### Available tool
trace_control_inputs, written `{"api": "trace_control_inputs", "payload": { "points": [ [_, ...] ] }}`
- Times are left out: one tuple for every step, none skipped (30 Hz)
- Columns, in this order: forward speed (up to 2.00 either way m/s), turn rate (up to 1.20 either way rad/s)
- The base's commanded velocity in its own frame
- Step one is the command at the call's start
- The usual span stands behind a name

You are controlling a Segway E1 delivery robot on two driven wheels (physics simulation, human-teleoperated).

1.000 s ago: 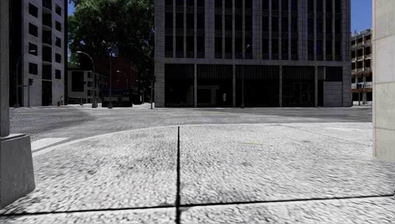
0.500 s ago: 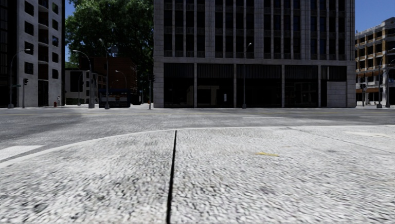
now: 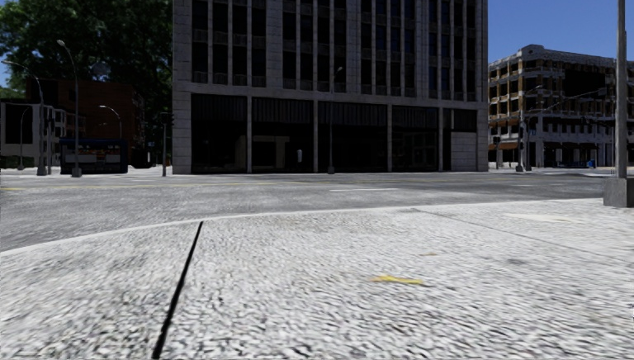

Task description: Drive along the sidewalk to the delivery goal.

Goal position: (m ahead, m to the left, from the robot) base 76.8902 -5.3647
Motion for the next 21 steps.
{"api": "trace_control_inputs", "payload": {
  "points": [
    [1.99,-0.7],
    [1.99,-0.7],
    [1.99,-0.7],
    [1.99,-0.7],
    [1.99,-0.7],
    [1.99,-0.7],
    [1.99,-0.7],
    [1.99,-0.7],
    [1.99,-0.7],
    [1.99,-0.7],
    [1.99,-0.7],
    [1.99,-0.7],
    [1.99,-0.7],
    [1.99,-0.69],
    [1.99,-0.69],
    [1.99,-0.69],
    [1.99,-0.69],
    [1.99,-0.69],
    [1.99,-0.69],
    [1.99,-0.69],
    [1.99,-0.69]
  ]
}}
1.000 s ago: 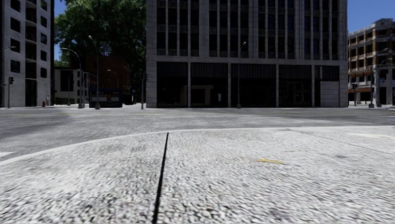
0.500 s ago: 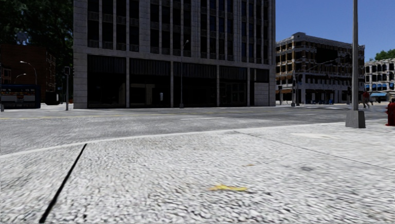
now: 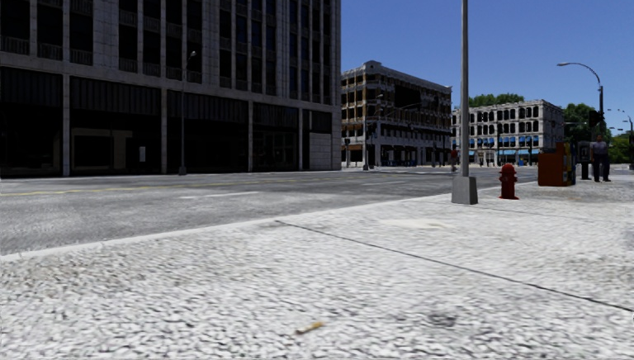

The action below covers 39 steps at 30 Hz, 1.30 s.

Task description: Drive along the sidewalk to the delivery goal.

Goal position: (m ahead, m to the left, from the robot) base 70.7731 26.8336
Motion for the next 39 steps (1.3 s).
{"api": "trace_control_inputs", "payload": {
  "points": [
    [1.99,-0.69],
    [1.99,-0.69],
    [1.99,-0.69],
    [1.99,-0.69],
    [1.99,-0.69],
    [1.99,-0.69],
    [1.99,-0.69],
    [1.99,-0.69],
    [1.99,-0.69],
    [1.99,-0.69],
    [1.99,-0.69],
    [1.99,-0.69],
    [1.99,-0.69],
    [1.99,-0.69],
    [1.99,-0.69],
    [1.99,-0.69],
    [1.99,-0.69],
    [1.99,-0.69],
    [1.99,-0.69],
    [1.99,-0.69],
    [1.99,-0.69],
    [1.99,-0.69],
    [1.99,-0.69],
    [1.99,-0.75],
    [1.99,-0.81],
    [1.99,-0.81],
    [1.99,-0.82],
    [1.99,-0.83],
    [1.99,-0.83],
    [1.99,-0.83],
    [1.99,-0.83],
    [1.99,-0.83],
    [1.99,-0.83],
    [1.99,-0.78],
    [1.99,-0.78],
    [1.99,-0.6],
    [1.99,-0.49],
    [1.99,-0.04],
    [1.99,-0.04]
  ]
}}
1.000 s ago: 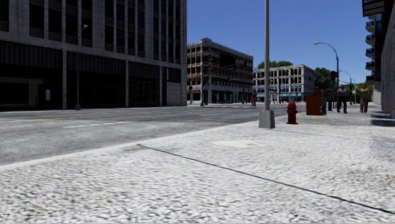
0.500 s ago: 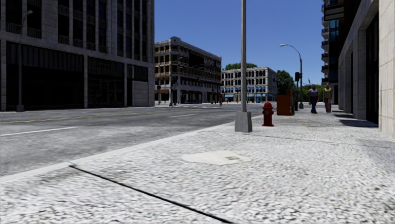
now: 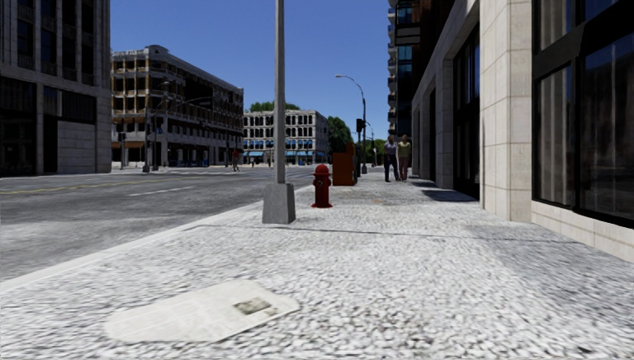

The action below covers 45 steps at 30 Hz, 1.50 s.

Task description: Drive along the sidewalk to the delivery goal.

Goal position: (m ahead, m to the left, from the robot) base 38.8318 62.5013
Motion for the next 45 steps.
{"api": "trace_control_inputs", "payload": {
  "points": [
    [1.99,0.0],
    [1.99,0.0],
    [1.99,0.0],
    [1.99,0.0],
    [1.99,0.0],
    [1.99,0.0],
    [1.99,0.0],
    [1.99,0.0],
    [1.99,0.0],
    [1.99,0.0],
    [1.99,0.0],
    [1.99,0.0],
    [1.99,0.0],
    [1.99,0.0],
    [1.99,0.0],
    [1.99,0.0],
    [1.99,0.0],
    [1.99,0.0],
    [1.99,0.0],
    [1.87,0.0],
    [1.53,0.0],
    [1.22,0.0],
    [1.05,0.0],
    [1.05,0.0],
    [0.96,0.0],
    [0.91,0.0],
    [0.89,0.0],
    [0.89,0.0],
    [0.86,-0.07],
    [0.83,-0.22],
    [0.83,-0.29],
    [0.83,-0.29],
    [0.8,-0.41],
    [0.75,-0.45],
    [0.73,-0.46],
    [0.73,-0.46],
    [0.73,-0.46],
    [0.72,-0.41],
    [0.72,-0.36],
    [0.72,-0.33],
    [0.72,-0.33],
    [0.72,-0.32],
    [0.72,-0.32],
    [0.72,-0.32],
    [0.72,-0.32]
  ]
}}
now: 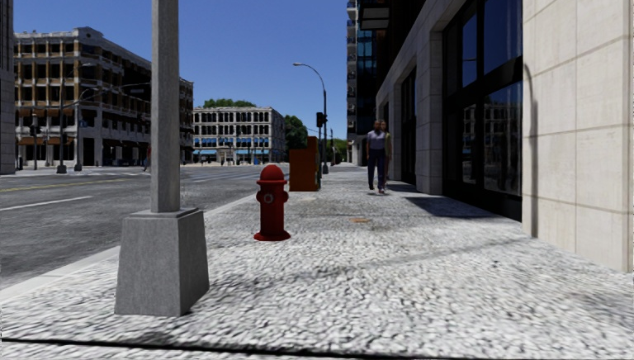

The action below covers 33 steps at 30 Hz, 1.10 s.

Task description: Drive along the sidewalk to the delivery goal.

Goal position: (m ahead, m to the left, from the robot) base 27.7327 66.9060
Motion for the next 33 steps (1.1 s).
{"api": "trace_control_inputs", "payload": {
  "points": [
    [0.72,-0.31],
    [0.72,-0.12],
    [0.72,0.0],
    [0.72,0.0],
    [0.72,0.0],
    [0.72,0.0],
    [0.72,0.0],
    [0.72,0.0],
    [0.72,0.0],
    [0.72,0.0],
    [0.73,0.0],
    [0.73,0.0],
    [0.73,0.0],
    [0.74,0.0],
    [0.74,0.0],
    [0.74,0.0],
    [0.75,0.0],
    [0.75,0.0],
    [0.76,0.0],
    [0.76,0.0],
    [0.76,0.0],
    [0.76,0.0],
    [0.76,0.0],
    [0.76,0.0],
    [0.76,0.0],
    [0.76,0.0],
    [0.76,0.0],
    [0.76,0.0],
    [0.76,0.0],
    [0.76,0.0],
    [0.76,0.0],
    [0.76,0.0],
    [0.76,0.0]
  ]
}}
